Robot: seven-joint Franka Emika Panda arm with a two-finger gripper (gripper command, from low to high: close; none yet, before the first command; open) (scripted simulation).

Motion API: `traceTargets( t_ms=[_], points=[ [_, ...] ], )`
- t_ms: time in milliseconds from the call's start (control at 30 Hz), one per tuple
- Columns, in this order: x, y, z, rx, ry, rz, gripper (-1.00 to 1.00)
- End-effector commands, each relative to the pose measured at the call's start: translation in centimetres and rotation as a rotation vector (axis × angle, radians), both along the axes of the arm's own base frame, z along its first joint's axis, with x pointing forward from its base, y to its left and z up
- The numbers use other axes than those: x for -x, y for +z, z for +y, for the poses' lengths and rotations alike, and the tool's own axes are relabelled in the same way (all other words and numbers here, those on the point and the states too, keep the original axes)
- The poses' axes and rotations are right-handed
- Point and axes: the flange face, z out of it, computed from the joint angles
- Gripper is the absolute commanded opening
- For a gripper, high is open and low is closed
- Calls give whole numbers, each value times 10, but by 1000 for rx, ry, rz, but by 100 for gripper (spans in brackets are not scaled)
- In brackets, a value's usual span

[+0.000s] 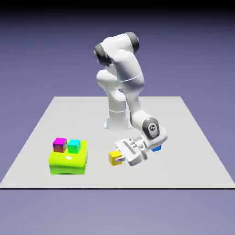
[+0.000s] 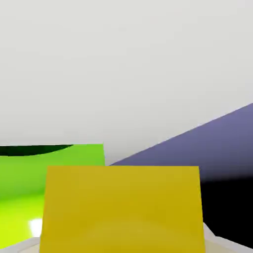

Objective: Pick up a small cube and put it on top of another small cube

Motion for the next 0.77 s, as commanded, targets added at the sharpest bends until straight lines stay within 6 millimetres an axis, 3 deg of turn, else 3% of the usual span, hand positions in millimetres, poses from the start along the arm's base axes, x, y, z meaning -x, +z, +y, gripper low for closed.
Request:
traceTargets(
  t_ms=[0, 200, 400, 433, 500, 600, 633, 667, 700, 733],
  points=[
    [11, 0, 19, 0, 17, -1, -100],
    [95, 12, 118, 5, 112, 11, -100],
    [193, 47, 183, 16, 224, 49, -100],
    [209, 49, 184, 15, 267, 87, -100],
    [216, 49, 183, 14, 292, 111, -100],
    [186, 15, 149, 13, 292, 111, -100],
    [185, 14, 147, 13, 292, 112, -100],
    [185, 14, 147, 13, 292, 112, 100],
    [185, 14, 147, 13, 292, 112, 100],
    [194, 25, 159, 13, 291, 109, 100]
  ],
)
